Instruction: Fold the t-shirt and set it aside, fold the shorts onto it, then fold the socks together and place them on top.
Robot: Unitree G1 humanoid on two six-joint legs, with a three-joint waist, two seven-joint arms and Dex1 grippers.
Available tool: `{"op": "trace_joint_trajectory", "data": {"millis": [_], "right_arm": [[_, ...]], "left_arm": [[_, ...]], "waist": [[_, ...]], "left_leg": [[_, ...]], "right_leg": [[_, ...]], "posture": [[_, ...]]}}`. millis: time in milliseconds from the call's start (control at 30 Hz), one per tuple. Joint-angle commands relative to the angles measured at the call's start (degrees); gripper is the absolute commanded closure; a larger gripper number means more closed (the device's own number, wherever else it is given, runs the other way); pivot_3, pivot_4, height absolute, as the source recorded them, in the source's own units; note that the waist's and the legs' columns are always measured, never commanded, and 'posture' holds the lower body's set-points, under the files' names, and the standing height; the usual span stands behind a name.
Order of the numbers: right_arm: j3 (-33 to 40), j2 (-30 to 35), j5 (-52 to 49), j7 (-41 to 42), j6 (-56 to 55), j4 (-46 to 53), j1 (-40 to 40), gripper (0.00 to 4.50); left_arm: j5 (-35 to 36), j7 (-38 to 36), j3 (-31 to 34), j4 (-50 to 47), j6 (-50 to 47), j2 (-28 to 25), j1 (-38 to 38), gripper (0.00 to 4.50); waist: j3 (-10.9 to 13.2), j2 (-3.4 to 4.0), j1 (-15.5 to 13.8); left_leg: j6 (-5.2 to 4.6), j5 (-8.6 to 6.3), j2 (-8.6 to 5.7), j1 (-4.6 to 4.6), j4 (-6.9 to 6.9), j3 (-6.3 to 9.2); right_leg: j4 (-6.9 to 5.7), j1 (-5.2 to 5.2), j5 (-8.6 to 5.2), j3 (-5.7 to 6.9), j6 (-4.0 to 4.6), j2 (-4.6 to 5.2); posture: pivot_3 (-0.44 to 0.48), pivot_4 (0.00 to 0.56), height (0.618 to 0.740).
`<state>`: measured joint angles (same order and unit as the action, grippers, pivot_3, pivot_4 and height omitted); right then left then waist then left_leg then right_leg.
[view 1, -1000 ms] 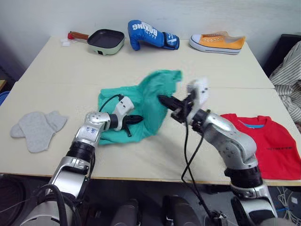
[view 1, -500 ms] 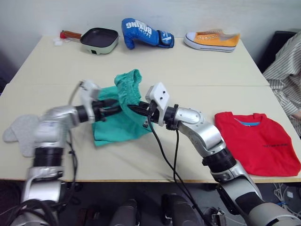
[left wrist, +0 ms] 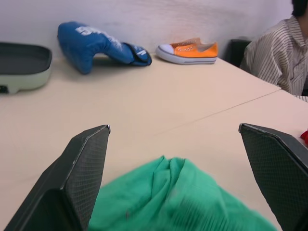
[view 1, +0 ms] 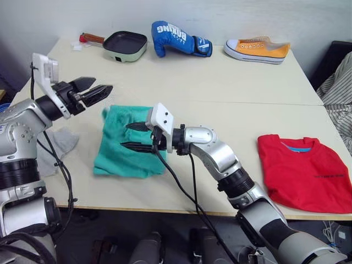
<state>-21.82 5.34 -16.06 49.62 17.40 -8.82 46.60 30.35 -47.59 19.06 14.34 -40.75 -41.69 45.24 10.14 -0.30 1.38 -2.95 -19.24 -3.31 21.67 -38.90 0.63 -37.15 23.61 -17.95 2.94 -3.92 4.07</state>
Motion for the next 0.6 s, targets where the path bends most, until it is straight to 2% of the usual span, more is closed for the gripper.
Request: {"op": "trace_joint_trajectory", "data": {"millis": [33,133,233,267,400,433,600], "right_arm": [[3.69,1.44,-4.40,2.05,3.55,6.63,-1.80,1.96],[5.71,1.85,-5.87,0.83,6.60,8.01,-3.11,1.96],[4.50,2.09,-2.05,-1.26,5.41,5.72,-3.76,2.58],[3.89,2.11,-0.95,-1.65,4.93,5.02,-3.78,2.91],[0.55,-0.09,4.54,-3.65,1.02,-1.90,-3.64,4.37],[-0.23,-0.25,5.94,-3.85,-0.11,-3.33,-3.68,4.50],[-4.04,0.89,12.72,-3.97,-3.79,-9.66,-3.90,4.50]], "left_arm": [[0.30,-2.61,-2.98,-1.30,1.36,0.34,2.19,0.00],[-2.00,-5.53,-8.12,-2.15,3.33,0.24,2.20,0.00],[-9.56,-8.26,-16.22,-1.96,10.43,-1.03,-1.05,0.00],[-11.03,-8.46,-17.47,-1.44,11.91,-1.24,-1.63,0.00],[-19.12,-6.75,-22.02,2.35,19.07,-2.70,-5.98,0.96],[-20.39,-6.33,-22.33,2.96,20.39,-3.10,-6.91,1.29],[-25.64,-2.89,-22.37,5.87,24.44,-4.69,-10.08,2.89]], "waist": [[0.00,0.00,0.20],[0.00,0.00,0.28],[0.01,0.00,0.47],[0.01,0.02,0.49],[0.02,0.02,0.59],[0.02,0.02,0.59],[0.02,0.01,0.26]], "left_leg": [[0.01,-0.01,-0.01,0.00,0.03,0.09],[0.04,-0.02,-0.02,0.00,0.05,0.25],[0.13,0.03,-0.02,0.00,0.02,0.18],[0.20,0.07,-0.01,-0.01,0.03,0.16],[0.41,0.30,0.03,0.00,0.09,0.09],[0.46,0.37,0.04,0.00,0.17,0.07],[0.54,0.51,0.04,0.00,0.42,0.13]], "right_leg": [[-0.06,0.02,0.00,0.03,0.00,-0.01],[-0.18,0.03,0.00,0.07,0.00,-0.02],[-0.15,0.02,0.00,0.07,0.00,-0.03],[-0.05,-0.01,0.00,0.07,0.00,-0.03],[0.14,-0.04,-0.03,0.02,0.05,-0.09],[0.15,-0.03,-0.05,0.00,0.08,-0.09],[0.08,0.07,-0.10,-0.05,0.18,-0.09]], "posture": [[0.000,0.150,0.740],[0.000,0.150,0.740],[0.000,0.150,0.740],[0.000,0.150,0.740],[0.000,0.150,0.740],[0.000,0.150,0.740],[0.000,0.150,0.740]]}}
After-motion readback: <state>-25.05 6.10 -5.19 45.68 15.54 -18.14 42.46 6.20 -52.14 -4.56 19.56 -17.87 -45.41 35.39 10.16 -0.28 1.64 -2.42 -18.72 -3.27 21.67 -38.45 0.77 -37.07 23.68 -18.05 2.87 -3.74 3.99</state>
